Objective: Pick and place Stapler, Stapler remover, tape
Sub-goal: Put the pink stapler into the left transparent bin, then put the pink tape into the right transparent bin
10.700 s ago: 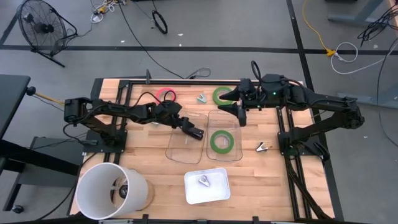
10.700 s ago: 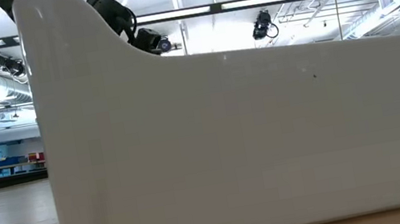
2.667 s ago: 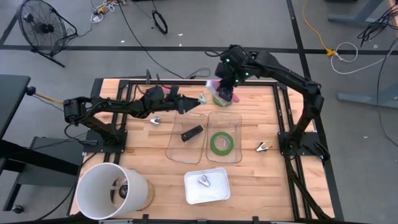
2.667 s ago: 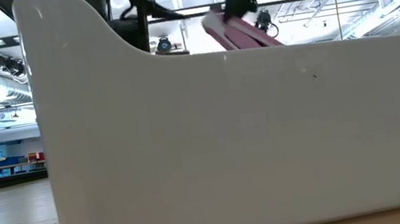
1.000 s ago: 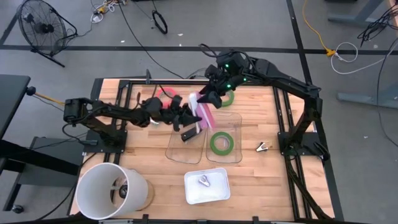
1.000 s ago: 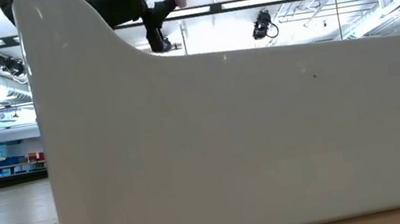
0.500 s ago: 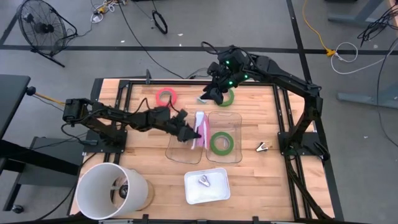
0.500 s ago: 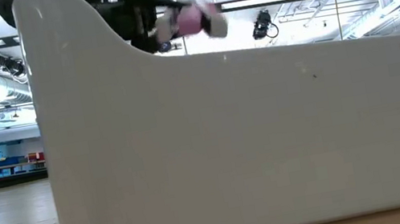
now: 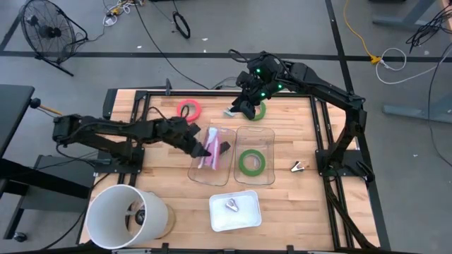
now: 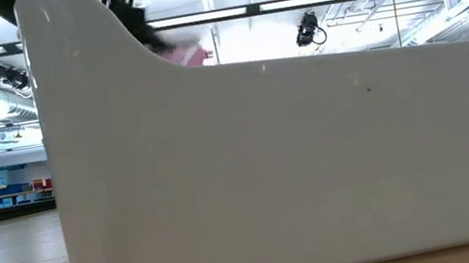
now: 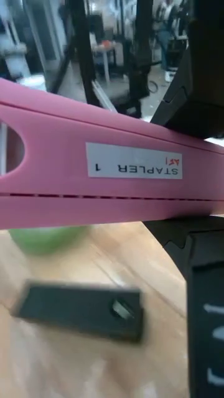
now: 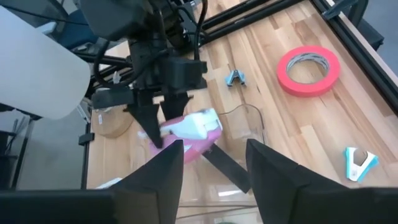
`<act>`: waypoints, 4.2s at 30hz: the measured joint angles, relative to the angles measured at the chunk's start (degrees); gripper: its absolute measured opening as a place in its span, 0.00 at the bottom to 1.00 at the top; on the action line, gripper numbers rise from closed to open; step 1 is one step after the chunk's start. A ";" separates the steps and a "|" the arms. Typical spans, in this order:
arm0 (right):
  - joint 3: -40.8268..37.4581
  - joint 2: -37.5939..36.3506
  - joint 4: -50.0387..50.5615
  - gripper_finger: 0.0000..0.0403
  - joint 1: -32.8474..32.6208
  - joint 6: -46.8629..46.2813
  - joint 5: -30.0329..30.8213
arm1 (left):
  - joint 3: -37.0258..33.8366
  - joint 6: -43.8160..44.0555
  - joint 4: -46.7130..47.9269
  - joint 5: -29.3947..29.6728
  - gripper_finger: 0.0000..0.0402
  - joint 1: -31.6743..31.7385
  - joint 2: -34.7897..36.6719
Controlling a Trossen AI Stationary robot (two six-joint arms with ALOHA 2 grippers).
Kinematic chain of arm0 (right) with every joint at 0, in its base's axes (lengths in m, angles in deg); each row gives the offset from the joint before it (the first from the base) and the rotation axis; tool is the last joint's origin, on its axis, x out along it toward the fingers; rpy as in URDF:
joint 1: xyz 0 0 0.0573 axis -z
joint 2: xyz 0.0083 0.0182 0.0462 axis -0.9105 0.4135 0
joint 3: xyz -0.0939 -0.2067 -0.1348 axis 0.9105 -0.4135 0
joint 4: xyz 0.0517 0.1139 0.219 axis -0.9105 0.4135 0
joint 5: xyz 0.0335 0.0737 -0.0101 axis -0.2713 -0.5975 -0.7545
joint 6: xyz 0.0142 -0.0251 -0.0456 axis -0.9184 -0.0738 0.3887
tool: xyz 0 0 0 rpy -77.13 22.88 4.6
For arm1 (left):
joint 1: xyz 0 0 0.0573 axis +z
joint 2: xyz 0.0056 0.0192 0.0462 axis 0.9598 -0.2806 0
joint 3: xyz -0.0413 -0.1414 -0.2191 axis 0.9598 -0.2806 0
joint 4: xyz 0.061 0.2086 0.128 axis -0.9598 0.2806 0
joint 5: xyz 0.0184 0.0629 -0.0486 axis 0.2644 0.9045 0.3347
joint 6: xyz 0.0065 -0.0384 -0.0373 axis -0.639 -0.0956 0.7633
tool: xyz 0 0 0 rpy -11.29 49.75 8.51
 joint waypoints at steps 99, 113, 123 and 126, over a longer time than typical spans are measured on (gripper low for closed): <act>-0.07 0.02 5.20 0.41 0.33 2.16 15.08 | 0.08 -17.72 6.62 0.26 0.90 30.55 -4.22; -0.07 0.04 2.93 0.41 0.33 -0.60 15.08 | 0.10 -61.75 20.48 20.07 0.90 31.06 -4.76; -0.07 0.04 0.24 0.41 0.04 -5.76 15.08 | 0.10 -74.31 19.36 25.37 0.90 31.26 -8.16; -0.07 0.04 0.17 0.41 -0.55 -6.05 15.08 | 0.10 -76.52 19.31 24.77 0.90 31.28 -11.14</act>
